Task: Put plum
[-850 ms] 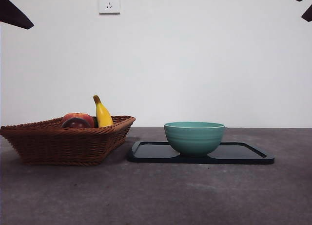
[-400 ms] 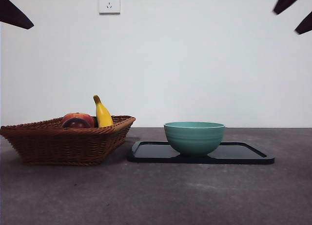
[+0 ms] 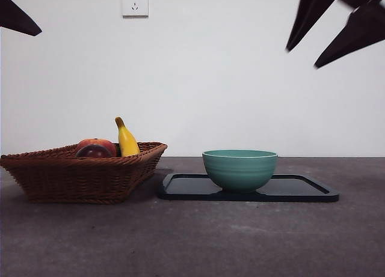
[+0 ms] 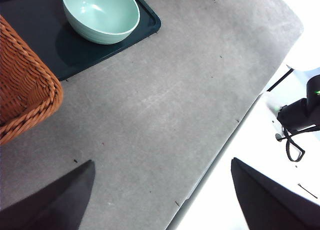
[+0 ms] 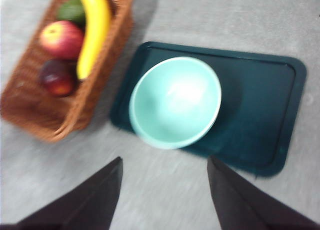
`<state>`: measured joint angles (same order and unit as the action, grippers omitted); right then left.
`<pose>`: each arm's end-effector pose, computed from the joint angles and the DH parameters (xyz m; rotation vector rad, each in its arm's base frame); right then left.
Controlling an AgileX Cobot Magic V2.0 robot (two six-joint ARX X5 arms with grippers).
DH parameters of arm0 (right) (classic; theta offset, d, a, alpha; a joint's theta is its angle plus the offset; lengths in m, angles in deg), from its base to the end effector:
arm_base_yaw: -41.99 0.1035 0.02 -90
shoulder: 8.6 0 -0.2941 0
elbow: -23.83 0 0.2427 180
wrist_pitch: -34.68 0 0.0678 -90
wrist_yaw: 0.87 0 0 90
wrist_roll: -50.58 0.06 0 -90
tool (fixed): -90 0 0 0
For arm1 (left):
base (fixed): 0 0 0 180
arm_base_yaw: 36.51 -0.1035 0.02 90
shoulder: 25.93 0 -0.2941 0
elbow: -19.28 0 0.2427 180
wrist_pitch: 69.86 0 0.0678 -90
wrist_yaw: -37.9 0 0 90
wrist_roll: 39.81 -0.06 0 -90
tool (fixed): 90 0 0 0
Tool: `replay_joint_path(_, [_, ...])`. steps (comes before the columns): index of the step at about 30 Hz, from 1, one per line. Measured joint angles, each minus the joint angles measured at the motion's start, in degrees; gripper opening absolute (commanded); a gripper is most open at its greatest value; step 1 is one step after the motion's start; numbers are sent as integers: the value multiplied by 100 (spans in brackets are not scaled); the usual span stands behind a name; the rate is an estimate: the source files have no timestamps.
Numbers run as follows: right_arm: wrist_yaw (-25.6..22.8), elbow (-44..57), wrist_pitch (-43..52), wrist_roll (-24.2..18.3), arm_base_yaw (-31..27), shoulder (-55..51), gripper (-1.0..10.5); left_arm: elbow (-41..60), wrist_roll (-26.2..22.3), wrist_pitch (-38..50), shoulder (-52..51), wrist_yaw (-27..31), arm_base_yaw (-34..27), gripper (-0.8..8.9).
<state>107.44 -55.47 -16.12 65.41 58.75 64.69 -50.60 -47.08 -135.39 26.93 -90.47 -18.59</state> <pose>0.2486 0.0946 0.3227 0.2483 0.8642 0.4743 0.1318 -0.0818 0.3230 -0.0467 0.8049 -0.9731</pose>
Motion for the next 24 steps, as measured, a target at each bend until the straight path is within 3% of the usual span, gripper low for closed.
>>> replay_joint_path(11, [-205, -1025, 13, -146, -31, 1871, 270, 0, -37, -2, 0, 0, 0, 435])
replay_joint_path(24, [-208, -1067, 481, -157, -28, 3012, 270, 0, -37, -2, 0, 0, 0, 435])
